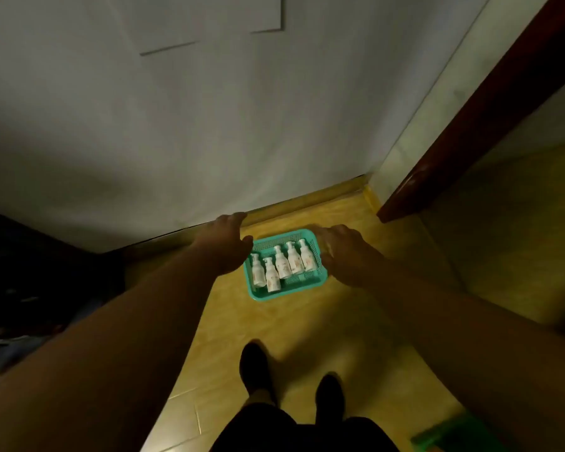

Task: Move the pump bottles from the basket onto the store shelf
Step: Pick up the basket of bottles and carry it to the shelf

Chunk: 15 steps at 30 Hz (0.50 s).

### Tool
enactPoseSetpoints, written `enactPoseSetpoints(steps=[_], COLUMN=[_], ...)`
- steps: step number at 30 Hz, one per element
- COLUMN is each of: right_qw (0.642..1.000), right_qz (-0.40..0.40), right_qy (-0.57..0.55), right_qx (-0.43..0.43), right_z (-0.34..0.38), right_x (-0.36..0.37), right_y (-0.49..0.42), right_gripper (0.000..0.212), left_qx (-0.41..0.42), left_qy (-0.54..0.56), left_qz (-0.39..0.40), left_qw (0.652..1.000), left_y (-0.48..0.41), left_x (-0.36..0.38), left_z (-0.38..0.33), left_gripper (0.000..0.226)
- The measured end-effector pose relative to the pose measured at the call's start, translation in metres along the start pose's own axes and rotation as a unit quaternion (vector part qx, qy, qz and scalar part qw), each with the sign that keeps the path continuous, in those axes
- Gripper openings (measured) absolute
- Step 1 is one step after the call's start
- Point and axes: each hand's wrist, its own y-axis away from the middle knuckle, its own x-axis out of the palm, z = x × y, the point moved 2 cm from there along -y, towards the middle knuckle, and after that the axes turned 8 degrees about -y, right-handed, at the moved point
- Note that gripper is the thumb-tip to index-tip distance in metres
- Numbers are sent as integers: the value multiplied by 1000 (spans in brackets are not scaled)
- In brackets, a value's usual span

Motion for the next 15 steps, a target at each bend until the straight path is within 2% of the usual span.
enactPoseSetpoints(steps=[8,15], right_qw=[998,996], right_qz=[-13,3], right_qy=[-6,-36], right_qx=[68,84], right_z=[-9,-55], right_x=[27,82], right_y=[-51,-118], right_gripper=[57,57], left_qx=[23,-11], left_qy=[-13,4], left_qz=[43,43], left_qw=[999,999], left_y=[-67,-136], left_x=[26,86], left_z=[26,48], left_gripper=[63,61])
